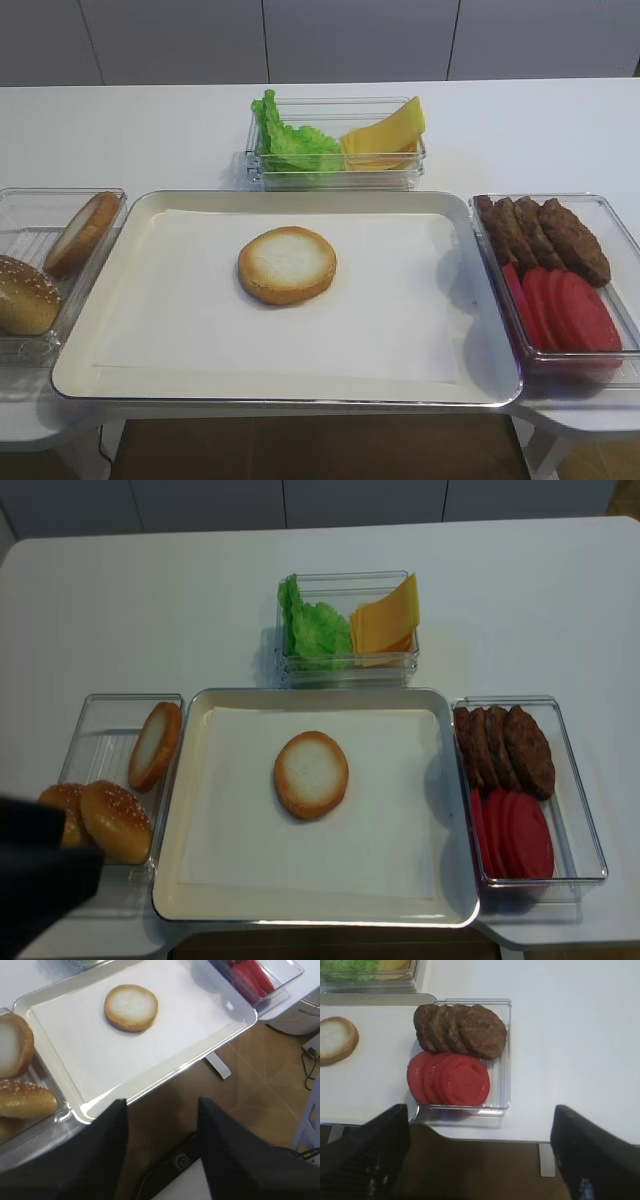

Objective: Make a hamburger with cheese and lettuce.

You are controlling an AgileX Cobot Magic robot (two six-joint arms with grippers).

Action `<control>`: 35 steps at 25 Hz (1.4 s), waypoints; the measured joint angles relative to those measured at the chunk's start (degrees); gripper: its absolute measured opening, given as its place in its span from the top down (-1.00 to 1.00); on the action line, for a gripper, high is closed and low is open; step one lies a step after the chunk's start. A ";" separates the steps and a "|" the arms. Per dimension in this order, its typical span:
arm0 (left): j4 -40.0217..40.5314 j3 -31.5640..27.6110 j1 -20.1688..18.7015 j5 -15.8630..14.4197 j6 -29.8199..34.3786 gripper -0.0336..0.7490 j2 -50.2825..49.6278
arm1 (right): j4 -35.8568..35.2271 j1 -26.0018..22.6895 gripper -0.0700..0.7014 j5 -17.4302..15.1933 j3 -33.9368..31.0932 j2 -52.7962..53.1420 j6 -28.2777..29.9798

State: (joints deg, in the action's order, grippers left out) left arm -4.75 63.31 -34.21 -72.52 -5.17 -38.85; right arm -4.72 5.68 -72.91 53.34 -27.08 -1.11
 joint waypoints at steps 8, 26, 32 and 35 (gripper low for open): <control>0.54 -8.97 0.09 -0.39 0.73 0.05 12.49 | -0.53 0.00 -0.99 -0.36 -6.12 9.71 2.22; 3.96 -23.99 0.09 -0.71 3.17 0.05 33.03 | -0.64 0.00 -0.99 -0.72 -14.58 26.87 6.35; 6.71 -29.48 0.09 1.00 3.28 0.05 36.73 | -1.03 0.00 -0.99 -0.73 -15.11 28.15 8.04; 7.00 -32.84 0.09 2.55 2.86 0.05 38.21 | -1.03 0.00 -0.99 -0.03 -15.83 28.15 9.29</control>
State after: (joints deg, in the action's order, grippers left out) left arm 2.25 30.47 -34.11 -69.96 -2.31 -0.64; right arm -5.75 5.68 -72.94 37.52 1.06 8.17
